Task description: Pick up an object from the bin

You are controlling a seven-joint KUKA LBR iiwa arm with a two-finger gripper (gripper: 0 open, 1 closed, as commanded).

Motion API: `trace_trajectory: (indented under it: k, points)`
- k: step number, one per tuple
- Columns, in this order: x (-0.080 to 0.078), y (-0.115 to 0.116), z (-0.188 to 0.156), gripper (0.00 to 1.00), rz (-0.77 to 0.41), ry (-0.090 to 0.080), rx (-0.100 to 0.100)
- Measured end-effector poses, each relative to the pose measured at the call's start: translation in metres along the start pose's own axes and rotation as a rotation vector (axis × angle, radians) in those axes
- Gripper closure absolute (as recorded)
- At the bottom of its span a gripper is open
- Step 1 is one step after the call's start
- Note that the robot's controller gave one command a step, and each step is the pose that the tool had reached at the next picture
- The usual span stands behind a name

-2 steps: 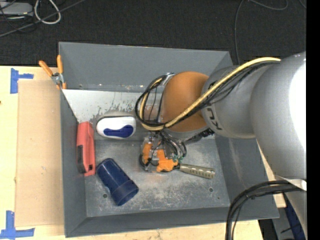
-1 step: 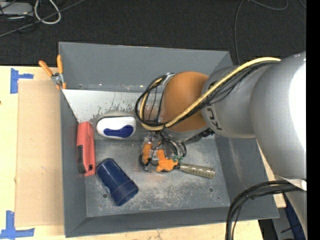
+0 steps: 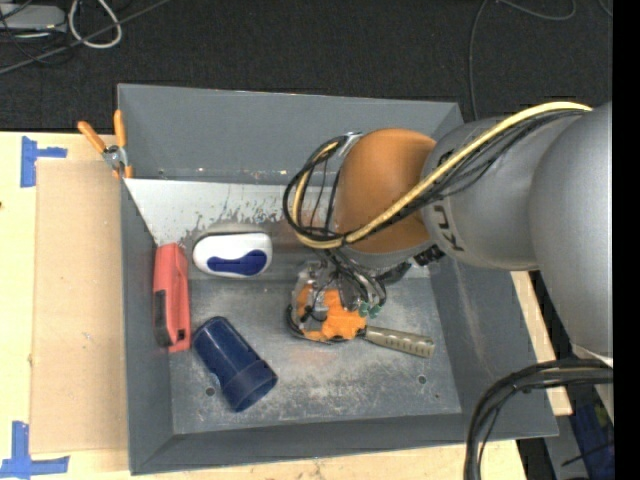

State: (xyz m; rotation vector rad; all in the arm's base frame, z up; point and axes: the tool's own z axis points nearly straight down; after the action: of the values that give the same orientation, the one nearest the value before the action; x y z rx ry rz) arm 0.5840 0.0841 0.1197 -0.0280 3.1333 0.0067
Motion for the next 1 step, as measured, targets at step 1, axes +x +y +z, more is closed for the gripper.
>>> trace_trajectory:
  k: [1]
  points:
    - [-0.0016, -0.0142, -0.0597, 1.0, 0.003, 0.003, 0.001]
